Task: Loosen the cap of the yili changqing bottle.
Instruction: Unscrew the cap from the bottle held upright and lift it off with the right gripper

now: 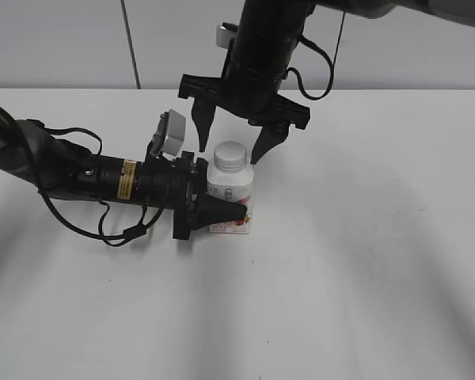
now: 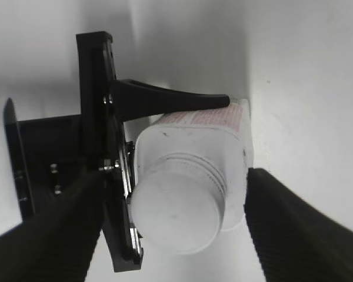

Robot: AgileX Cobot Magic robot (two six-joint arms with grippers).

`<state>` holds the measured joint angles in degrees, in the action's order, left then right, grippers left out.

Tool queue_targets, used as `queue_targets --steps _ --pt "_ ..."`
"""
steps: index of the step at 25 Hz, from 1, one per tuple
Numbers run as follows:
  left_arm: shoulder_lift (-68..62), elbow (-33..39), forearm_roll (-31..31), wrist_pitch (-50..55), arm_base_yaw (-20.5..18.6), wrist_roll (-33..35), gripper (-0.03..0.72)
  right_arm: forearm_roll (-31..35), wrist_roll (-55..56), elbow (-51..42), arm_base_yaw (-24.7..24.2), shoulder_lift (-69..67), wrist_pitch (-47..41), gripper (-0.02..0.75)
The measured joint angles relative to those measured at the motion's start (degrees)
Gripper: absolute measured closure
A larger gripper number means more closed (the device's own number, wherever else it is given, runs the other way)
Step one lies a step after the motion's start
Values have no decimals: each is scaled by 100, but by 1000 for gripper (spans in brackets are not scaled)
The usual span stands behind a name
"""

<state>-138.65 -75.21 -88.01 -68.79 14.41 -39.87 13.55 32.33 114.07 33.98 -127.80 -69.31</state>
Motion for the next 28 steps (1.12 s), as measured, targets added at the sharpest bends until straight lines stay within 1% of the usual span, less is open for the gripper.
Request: queue_targets --steps 16,21,26,28 --pt "0 0 0 11 0 0 289 21 -108 4 61 -52 -35 155" --pt "0 0 0 11 0 0 290 28 -127 4 61 -52 -40 220" --pt "0 0 0 11 0 0 290 28 -194 4 61 -52 -56 244" --pt "0 0 0 11 0 0 290 15 -247 4 61 -52 -81 283"
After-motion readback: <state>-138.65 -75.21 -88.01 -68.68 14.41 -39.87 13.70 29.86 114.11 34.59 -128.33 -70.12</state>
